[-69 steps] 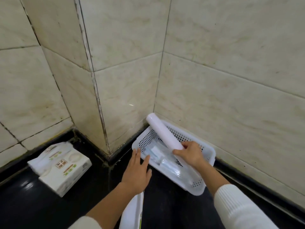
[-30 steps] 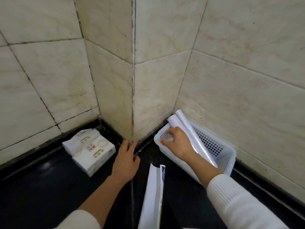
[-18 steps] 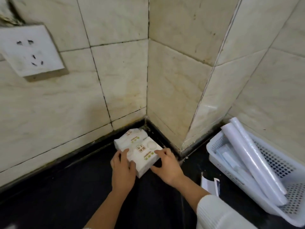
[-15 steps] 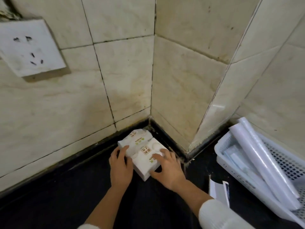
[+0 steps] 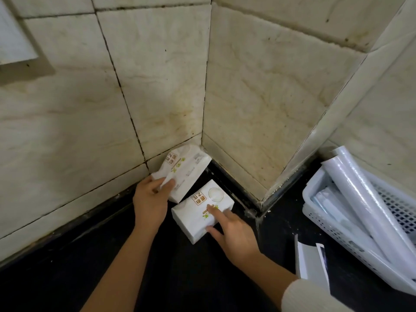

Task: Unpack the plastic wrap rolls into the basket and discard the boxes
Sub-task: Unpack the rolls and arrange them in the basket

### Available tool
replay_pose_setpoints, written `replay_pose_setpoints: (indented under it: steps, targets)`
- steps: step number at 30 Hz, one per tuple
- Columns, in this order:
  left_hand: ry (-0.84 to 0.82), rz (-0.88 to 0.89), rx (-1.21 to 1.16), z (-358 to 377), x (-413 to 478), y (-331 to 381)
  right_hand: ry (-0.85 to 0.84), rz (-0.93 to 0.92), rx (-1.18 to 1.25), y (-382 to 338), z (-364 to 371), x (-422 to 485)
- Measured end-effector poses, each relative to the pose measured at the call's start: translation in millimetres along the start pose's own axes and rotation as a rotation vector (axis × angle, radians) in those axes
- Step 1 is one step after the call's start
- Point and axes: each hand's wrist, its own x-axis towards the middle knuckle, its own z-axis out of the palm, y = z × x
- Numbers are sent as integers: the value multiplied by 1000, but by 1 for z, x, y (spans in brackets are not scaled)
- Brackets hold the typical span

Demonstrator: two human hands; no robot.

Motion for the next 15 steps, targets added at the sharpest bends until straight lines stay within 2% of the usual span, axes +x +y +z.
replay_pose_setpoints:
  steps: [2,7,9,13,15]
  targets:
    - [8,45,-32,2,1,11,23,16,61,-6,-1,13]
    - [80,140,70,19,10,15,60,76,136,-17,-11,61]
    - [88,166,99,25,14,11,124,122,231,-20,-14,76]
    - [105,235,178,32,17,3,277,415,610,-22,-11,96]
    - [69,276,272,35,17,-2,286,470,699,-20,-10,100]
